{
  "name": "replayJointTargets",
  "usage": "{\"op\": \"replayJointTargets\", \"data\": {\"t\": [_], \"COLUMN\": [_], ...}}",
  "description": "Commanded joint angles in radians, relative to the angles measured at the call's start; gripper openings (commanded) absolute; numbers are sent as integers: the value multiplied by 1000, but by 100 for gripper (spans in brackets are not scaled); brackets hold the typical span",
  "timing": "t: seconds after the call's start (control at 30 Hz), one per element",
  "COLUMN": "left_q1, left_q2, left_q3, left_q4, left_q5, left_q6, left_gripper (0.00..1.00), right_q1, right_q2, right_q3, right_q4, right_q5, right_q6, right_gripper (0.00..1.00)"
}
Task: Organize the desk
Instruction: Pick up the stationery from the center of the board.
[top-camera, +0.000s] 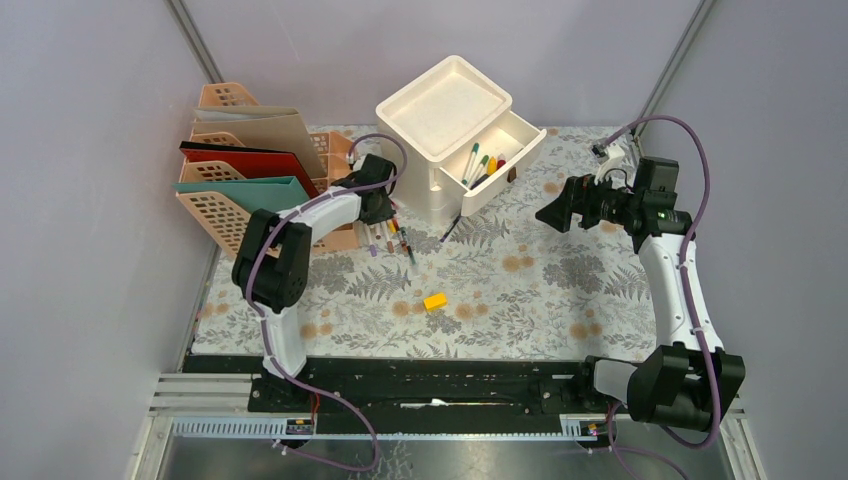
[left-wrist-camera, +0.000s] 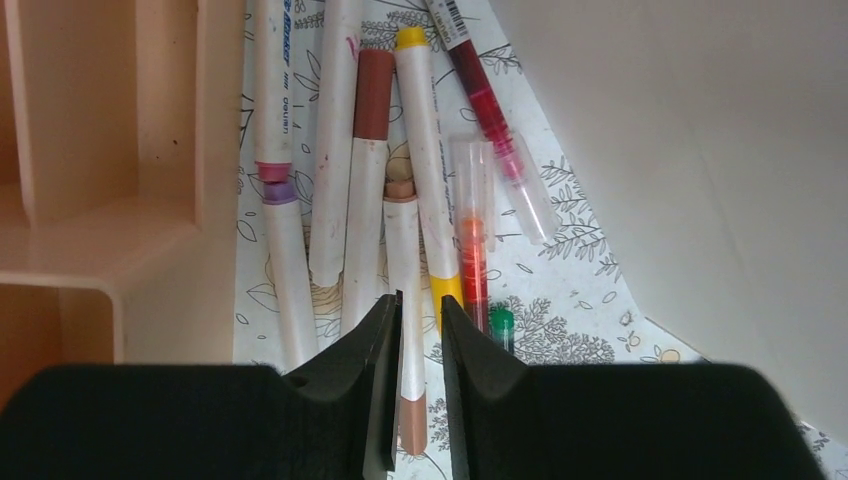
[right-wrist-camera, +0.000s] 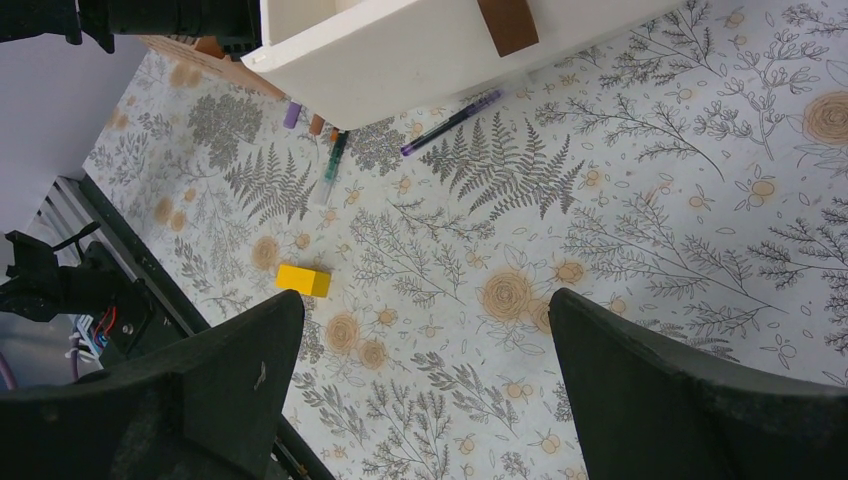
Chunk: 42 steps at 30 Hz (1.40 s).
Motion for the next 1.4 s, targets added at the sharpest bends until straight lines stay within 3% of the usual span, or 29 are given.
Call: {"op": "replayJointTargets", "data": {"t": [0.0, 1.37], "left_q1": [20, 58], "left_q2": [26, 216], "left_q3": [65, 206], "left_q4": [-1, -49], "left_q5": [24, 86], "left_q6": [21, 33], "left_gripper": [25, 31], "right_q1": [-7, -9], "right_q2": [-15, 2], "right_q3": [-4, 2], "right_q4": [40, 56], "right_q5": [-9, -34], "right_q6": [14, 37], "right_gripper": [99, 100]}}
